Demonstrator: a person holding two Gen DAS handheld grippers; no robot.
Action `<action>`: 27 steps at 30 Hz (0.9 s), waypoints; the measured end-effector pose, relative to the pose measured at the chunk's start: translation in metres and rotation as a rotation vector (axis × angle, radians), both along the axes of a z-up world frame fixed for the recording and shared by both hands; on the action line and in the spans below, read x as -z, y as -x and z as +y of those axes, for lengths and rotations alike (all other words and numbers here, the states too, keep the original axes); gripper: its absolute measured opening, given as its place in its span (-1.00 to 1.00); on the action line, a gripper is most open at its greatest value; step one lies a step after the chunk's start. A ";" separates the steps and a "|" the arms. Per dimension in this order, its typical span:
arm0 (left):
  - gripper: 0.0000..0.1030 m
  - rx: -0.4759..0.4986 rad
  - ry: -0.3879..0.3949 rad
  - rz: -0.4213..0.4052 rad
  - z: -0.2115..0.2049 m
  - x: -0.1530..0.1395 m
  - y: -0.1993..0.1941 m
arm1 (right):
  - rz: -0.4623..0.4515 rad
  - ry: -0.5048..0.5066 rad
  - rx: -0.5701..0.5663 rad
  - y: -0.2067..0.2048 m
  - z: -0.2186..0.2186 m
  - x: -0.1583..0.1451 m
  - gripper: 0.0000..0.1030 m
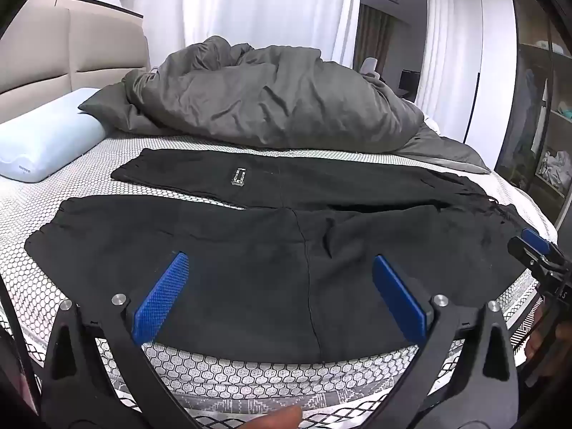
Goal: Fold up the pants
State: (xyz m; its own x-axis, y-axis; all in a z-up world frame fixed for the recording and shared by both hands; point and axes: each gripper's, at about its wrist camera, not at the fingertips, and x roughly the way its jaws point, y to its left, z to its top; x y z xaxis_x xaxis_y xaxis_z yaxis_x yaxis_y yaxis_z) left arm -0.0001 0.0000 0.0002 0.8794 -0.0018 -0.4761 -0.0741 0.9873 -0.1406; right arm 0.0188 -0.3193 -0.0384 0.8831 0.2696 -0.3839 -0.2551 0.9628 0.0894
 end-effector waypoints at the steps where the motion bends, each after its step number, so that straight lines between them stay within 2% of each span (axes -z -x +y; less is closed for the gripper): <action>1: 0.98 -0.002 -0.004 -0.001 -0.002 0.001 0.000 | -0.001 0.001 -0.001 0.000 0.000 0.000 1.00; 27: 0.98 -0.001 0.002 0.002 0.000 -0.001 0.000 | 0.003 0.003 0.000 0.000 0.001 0.001 1.00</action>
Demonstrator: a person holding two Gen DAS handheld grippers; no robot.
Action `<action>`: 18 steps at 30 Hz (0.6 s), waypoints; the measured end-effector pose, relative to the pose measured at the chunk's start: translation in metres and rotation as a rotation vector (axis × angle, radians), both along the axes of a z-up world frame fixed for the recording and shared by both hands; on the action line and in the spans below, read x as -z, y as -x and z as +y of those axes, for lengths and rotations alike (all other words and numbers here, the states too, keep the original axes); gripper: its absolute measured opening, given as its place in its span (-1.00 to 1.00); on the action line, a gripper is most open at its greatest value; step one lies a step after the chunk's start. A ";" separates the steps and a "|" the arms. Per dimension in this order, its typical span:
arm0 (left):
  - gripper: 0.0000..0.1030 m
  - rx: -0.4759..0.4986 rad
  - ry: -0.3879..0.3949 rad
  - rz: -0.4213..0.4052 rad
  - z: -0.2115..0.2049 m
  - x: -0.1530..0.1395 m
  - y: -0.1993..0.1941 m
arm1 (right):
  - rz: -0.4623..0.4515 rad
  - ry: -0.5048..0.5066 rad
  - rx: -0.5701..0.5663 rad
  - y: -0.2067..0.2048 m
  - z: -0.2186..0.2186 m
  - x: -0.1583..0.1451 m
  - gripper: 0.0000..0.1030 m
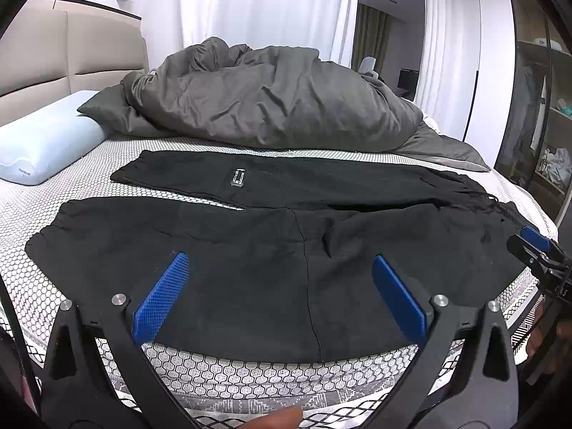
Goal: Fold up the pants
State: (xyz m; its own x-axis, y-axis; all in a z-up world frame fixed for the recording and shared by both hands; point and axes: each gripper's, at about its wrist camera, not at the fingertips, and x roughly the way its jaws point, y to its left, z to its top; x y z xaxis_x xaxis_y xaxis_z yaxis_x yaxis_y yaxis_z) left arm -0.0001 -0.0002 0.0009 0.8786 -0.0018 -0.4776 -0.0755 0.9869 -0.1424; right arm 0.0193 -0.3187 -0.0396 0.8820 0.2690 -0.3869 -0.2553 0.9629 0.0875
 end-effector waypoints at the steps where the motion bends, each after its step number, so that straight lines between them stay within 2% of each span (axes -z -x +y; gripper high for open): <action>1: 0.98 0.000 0.001 0.000 0.000 0.000 0.000 | 0.001 0.000 0.000 0.000 0.000 0.000 1.00; 18: 0.98 -0.002 0.022 -0.006 0.000 0.000 0.000 | 0.004 0.006 0.007 -0.001 0.001 0.002 1.00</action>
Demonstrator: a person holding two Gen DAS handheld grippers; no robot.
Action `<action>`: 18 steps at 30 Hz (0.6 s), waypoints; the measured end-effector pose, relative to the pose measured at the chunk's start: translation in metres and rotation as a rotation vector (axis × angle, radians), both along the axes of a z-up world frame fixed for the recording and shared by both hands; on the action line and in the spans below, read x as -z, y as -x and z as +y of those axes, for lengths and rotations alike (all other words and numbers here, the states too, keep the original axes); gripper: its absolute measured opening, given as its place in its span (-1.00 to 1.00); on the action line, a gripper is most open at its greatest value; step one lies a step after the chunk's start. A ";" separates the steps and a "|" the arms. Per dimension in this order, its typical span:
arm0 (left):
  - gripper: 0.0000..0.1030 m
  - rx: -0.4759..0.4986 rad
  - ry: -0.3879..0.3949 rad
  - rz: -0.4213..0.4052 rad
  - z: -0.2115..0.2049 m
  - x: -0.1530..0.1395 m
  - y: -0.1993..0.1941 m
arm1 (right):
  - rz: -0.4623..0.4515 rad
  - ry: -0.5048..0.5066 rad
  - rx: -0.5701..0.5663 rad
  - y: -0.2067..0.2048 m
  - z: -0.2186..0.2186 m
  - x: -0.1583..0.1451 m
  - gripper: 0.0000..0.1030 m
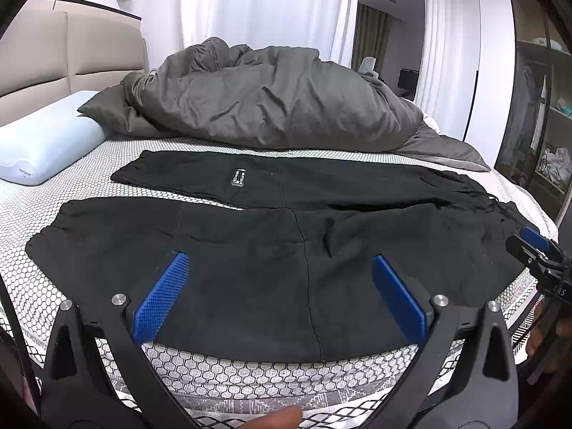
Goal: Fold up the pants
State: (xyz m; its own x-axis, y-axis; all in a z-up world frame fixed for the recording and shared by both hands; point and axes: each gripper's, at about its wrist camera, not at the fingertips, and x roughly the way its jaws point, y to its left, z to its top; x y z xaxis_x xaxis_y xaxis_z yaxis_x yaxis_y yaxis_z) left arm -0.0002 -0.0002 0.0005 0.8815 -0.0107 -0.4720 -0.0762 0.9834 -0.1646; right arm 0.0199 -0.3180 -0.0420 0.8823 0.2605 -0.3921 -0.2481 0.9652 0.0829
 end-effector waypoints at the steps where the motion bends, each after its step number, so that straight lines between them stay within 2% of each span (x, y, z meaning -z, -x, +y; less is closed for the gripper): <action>1: 0.98 -0.002 0.002 0.003 -0.003 0.000 -0.001 | -0.002 0.001 0.001 0.000 0.000 0.000 1.00; 7: 0.98 -0.016 -0.014 0.020 0.002 0.007 -0.004 | 0.023 -0.002 -0.002 -0.004 -0.002 0.003 1.00; 9: 0.98 -0.021 -0.087 0.023 -0.001 0.005 -0.007 | 0.027 -0.003 -0.002 -0.004 -0.003 0.003 1.00; 15: 0.98 -0.031 -0.122 0.041 -0.001 0.006 -0.008 | 0.035 -0.017 0.010 -0.008 -0.007 0.003 1.00; 17: 0.98 -0.065 -0.144 0.065 0.005 0.005 -0.007 | 0.082 -0.019 0.009 -0.017 -0.007 0.009 1.00; 18: 0.98 -0.090 -0.109 0.062 0.013 0.005 -0.007 | 0.098 -0.024 0.007 -0.020 -0.007 0.011 1.00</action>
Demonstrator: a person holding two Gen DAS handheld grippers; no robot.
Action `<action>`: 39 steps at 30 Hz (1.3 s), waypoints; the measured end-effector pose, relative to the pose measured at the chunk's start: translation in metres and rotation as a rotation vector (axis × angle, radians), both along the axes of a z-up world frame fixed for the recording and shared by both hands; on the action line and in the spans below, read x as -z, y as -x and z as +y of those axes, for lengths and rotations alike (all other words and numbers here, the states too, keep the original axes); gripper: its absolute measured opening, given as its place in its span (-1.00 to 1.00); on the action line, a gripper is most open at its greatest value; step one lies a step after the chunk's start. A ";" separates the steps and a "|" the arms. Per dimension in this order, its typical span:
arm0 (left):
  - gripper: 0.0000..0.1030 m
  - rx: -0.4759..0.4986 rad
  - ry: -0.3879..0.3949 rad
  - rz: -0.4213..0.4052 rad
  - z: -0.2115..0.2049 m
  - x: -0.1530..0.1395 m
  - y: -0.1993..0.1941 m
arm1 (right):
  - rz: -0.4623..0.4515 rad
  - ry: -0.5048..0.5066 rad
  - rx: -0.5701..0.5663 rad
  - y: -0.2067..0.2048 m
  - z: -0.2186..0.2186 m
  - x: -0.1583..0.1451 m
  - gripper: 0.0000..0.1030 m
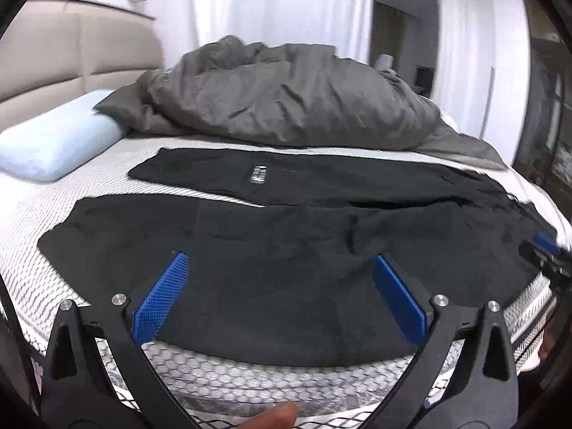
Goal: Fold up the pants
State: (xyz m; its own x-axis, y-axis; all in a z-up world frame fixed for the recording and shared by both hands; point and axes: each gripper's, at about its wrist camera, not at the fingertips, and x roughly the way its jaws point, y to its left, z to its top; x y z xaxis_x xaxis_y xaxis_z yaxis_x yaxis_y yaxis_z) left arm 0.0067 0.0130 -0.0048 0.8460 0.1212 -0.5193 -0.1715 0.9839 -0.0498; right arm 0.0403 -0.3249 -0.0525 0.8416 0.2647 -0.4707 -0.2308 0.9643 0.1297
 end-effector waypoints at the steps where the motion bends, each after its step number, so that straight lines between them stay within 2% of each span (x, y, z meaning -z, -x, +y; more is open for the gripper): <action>1: 0.98 -0.015 0.026 -0.016 0.006 0.000 0.001 | 0.018 -0.010 -0.004 -0.003 -0.001 0.002 1.00; 4: 0.98 -0.068 0.115 -0.080 0.034 -0.002 0.009 | 0.022 -0.035 0.004 -0.007 -0.006 0.001 1.00; 6: 0.98 -0.101 0.149 -0.191 0.058 -0.004 0.020 | 0.011 -0.032 0.008 -0.006 -0.008 -0.003 1.00; 8: 0.98 -0.142 0.192 -0.208 0.085 -0.006 0.030 | 0.010 -0.009 0.002 -0.006 -0.012 -0.010 1.00; 9: 0.98 -0.158 0.212 -0.243 0.101 -0.006 0.036 | 0.010 0.001 0.000 -0.006 -0.014 -0.014 1.00; 12: 0.98 -0.233 0.311 -0.198 0.149 -0.001 0.053 | 0.011 0.016 -0.019 -0.005 -0.029 -0.027 1.00; 13: 0.98 -0.263 0.345 -0.144 0.157 0.004 0.052 | 0.006 0.028 -0.014 -0.004 -0.036 -0.031 1.00; 16: 0.97 -0.333 0.447 -0.096 0.198 0.019 0.064 | 0.004 0.048 0.029 -0.002 -0.064 -0.036 1.00; 19: 0.97 -0.361 0.574 -0.057 0.228 0.040 0.066 | 0.012 -0.019 0.067 -0.002 -0.097 -0.036 1.00; 21: 0.96 -0.370 0.600 -0.038 0.240 0.051 0.068 | 0.024 -0.076 0.097 -0.003 -0.120 -0.032 1.00; 25: 0.78 -0.340 0.665 -0.006 0.256 0.068 0.060 | 0.090 -0.208 0.140 -0.008 -0.159 -0.015 1.00; 28: 0.51 -0.337 0.717 -0.003 0.266 0.076 0.052 | 0.120 -0.261 0.158 -0.010 -0.178 -0.002 1.00; 31: 0.36 -0.334 0.789 0.013 0.273 0.086 0.041 | 0.141 -0.291 0.177 -0.008 -0.194 0.008 1.00; 35: 0.21 -0.364 0.788 0.058 0.247 0.084 0.008 | 0.169 -0.360 0.196 -0.005 -0.218 0.022 0.99; 37: 0.12 -0.384 0.778 0.073 0.248 0.087 -0.011 | 0.186 -0.398 0.225 -0.007 -0.233 0.028 0.80; 39: 0.02 -0.400 0.767 0.080 0.247 0.088 -0.022 | 0.195 -0.440 0.239 -0.009 -0.243 0.032 0.75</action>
State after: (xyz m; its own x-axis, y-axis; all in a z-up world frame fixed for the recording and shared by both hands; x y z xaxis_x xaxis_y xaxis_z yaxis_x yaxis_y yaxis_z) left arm 0.0288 0.2602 -0.0925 0.7723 -0.0058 -0.6353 -0.5286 0.5488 -0.6476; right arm 0.0491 -0.5682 -0.0842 0.8109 0.2837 -0.5119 0.0571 0.8321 0.5516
